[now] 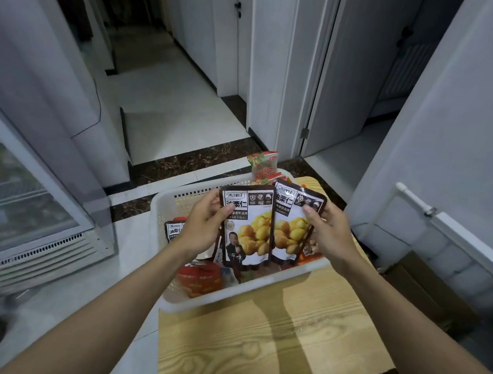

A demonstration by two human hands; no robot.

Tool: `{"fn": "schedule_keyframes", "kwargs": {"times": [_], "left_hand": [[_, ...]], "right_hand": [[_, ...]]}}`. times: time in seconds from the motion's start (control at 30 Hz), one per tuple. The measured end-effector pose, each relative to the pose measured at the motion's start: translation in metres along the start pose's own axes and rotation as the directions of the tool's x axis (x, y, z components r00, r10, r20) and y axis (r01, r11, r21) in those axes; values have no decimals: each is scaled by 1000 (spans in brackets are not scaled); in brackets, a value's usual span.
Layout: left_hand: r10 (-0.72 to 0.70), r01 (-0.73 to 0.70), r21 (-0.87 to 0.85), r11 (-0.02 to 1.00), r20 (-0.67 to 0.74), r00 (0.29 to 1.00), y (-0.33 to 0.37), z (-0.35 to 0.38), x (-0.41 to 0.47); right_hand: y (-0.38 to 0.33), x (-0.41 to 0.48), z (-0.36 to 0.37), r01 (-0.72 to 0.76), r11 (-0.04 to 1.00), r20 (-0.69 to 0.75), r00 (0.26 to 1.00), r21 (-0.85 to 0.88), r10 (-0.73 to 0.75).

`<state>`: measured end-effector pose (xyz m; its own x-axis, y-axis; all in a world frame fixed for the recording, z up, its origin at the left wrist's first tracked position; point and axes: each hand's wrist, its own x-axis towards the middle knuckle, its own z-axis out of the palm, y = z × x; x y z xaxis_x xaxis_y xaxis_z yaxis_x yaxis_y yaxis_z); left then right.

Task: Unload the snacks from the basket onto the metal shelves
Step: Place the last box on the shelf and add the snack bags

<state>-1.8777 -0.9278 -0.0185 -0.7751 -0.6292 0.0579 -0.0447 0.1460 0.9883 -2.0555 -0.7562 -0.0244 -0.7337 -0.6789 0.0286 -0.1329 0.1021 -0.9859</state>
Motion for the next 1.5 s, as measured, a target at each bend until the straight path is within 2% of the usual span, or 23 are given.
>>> {"fn": "schedule_keyframes", "kwargs": {"times": [0.33, 0.53, 0.8, 1.13, 1.37, 1.5], "left_hand": [[12, -4, -70, 998, 102, 995, 21, 28, -44], [103, -65, -178, 982, 212, 972, 44, 63, -87], [134, -57, -206, 977, 379, 916, 84, 133, -136], [221, -55, -316, 947, 519, 826, 161, 259, -202], [275, -65, -390, 918, 511, 814, 226, 379, -243], [326, -109, -427, 898, 478, 815, 264, 436, -248]], "right_hand": [[-27, -85, -38, 1, 1000, -211, 978, -23, -6], [-45, -172, -60, 16, 1000, -370, 929, 16, -9], [-78, -278, -113, 109, 993, -572, 812, -51, -118], [-105, -395, -219, 137, 990, -739, 664, -33, -116], [-129, -461, -325, 173, 984, -815, 566, -33, -126], [-147, -481, -384, 175, 978, -850, 494, -109, -184]]}}
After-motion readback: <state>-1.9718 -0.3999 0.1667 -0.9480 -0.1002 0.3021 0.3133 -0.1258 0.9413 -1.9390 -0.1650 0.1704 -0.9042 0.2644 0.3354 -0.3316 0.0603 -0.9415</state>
